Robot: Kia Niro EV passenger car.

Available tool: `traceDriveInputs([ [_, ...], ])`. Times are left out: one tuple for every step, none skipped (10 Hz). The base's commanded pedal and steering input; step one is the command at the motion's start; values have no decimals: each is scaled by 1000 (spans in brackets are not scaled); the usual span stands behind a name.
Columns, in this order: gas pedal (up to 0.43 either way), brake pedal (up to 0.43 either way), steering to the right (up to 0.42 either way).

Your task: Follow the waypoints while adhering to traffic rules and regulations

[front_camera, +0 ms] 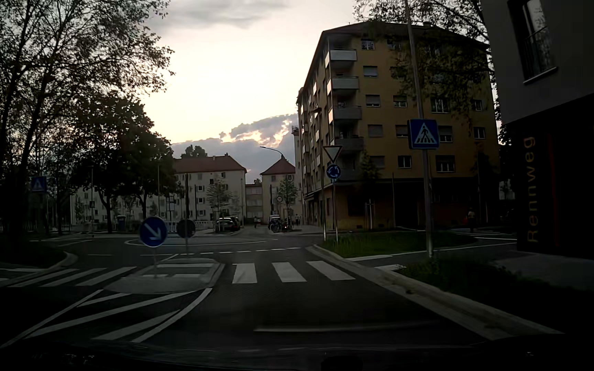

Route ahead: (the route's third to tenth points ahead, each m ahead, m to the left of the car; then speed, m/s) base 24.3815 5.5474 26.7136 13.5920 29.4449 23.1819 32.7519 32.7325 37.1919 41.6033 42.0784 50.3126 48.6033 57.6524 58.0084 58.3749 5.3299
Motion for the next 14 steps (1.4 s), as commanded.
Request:
traceDriveInputs([
  [0, 6, 1],
  [0, 24, -5],
  [0, 85, -14],
  [0, 110, -23],
  [0, 128, -31],
  [0, 134, -37],
  [0, 134, -44],
  [0, 140, -54],
  [0, 146, -61],
  [0, 152, -68],
  [0, 152, -74],
  [0, 146, -78],
  [0, 146, -82],
  [0, 146, -86],
])
